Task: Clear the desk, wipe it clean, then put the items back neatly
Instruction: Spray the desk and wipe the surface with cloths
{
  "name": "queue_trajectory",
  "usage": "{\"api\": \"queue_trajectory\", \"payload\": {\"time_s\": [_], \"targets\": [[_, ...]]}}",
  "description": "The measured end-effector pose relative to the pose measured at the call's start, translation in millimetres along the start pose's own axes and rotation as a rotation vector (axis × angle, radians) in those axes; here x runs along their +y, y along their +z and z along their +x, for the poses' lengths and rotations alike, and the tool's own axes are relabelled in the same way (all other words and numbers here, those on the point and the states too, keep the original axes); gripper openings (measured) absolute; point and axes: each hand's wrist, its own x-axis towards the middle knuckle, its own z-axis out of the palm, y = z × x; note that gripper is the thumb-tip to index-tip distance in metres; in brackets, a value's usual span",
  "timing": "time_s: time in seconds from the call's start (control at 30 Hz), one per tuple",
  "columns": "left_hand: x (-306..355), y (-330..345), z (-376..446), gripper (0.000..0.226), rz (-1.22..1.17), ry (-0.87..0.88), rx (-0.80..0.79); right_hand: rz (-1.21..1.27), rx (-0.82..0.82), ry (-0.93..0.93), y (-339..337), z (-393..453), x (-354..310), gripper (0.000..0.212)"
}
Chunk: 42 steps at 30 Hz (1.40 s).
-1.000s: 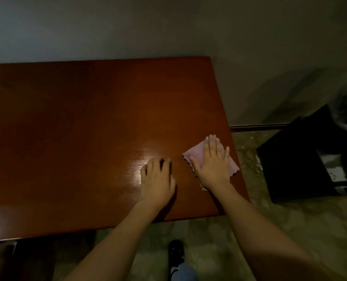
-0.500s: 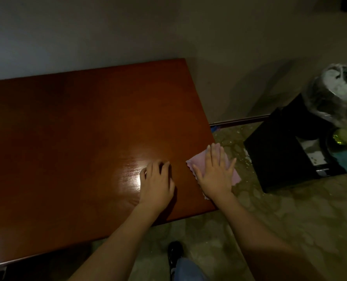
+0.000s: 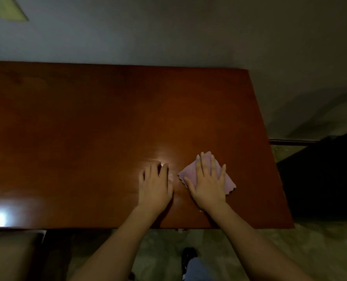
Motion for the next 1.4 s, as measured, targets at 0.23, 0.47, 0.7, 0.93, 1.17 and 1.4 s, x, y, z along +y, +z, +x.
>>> {"api": "queue_trajectory", "payload": {"time_s": [0.23, 0.47, 0.7, 0.93, 1.17, 1.4], "targets": [[-132.1, -31.7, -20.7, 0.037, -0.002, -0.183, 0.1, -0.061, 0.002, -0.227, 14.3, 33.8, -142.2, 0.082], [-285.7, -57.9, -59.5, 0.049, -0.051, -0.438, 0.163, -0.132, -0.028, -0.455, 28.2, 56.0, -316.0, 0.083], [-416.6, -77.2, -94.2, 0.046, -0.1, -0.611, 0.215, -0.204, -0.065, -0.626, 43.7, 63.6, -469.7, 0.089], [-527.1, -89.0, -131.5, 0.038, -0.094, -0.692, 0.347, -0.235, -0.07, -0.755, 60.5, 63.7, -604.4, 0.089], [-605.4, -97.3, -170.4, 0.048, -0.075, -0.818, 0.315, -0.252, -0.026, -0.821, 79.7, 65.2, -700.2, 0.088], [-646.4, -97.3, -202.0, 0.045, -0.087, -0.908, 0.371, -0.232, -0.007, -0.86, 93.3, 63.0, -769.8, 0.077]]}}
